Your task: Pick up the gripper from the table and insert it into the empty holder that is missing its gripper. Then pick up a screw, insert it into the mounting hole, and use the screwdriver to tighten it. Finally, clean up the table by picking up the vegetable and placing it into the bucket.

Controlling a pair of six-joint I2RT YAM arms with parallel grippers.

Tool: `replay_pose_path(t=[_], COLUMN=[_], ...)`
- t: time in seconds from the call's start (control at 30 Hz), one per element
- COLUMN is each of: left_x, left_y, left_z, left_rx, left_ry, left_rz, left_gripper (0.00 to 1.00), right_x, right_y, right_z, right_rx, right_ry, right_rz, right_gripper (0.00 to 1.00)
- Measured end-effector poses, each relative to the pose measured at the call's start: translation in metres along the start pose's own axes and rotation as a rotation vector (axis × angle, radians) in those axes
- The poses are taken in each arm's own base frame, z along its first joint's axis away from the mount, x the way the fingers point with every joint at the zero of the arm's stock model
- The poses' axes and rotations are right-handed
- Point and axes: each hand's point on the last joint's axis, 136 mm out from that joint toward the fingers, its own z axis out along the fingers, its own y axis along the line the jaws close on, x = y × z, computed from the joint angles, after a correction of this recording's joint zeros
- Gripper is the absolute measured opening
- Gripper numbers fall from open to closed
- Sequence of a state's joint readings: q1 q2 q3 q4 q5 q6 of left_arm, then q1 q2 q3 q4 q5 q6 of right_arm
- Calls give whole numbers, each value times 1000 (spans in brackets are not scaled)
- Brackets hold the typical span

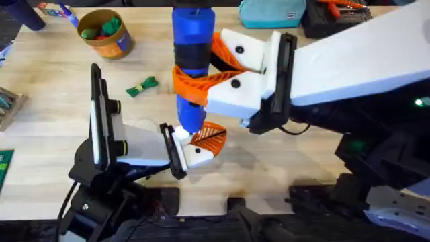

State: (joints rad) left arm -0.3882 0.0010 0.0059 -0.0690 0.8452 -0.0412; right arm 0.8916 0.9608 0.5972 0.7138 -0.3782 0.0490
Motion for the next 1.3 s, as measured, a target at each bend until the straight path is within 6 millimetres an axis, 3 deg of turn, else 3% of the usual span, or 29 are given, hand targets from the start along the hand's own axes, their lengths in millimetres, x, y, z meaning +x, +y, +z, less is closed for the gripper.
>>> replay_pose_path(t=[1.3], left_x=[0], left_y=[0], left_z=[0], left_rx=[0], left_ry=[1], left_rz=[-10], left_gripper=[8], right_x=[9], right_y=[-3], right_z=[4], right_rx=[4], right_ry=[18], right_rz=[8], right_gripper=[48])
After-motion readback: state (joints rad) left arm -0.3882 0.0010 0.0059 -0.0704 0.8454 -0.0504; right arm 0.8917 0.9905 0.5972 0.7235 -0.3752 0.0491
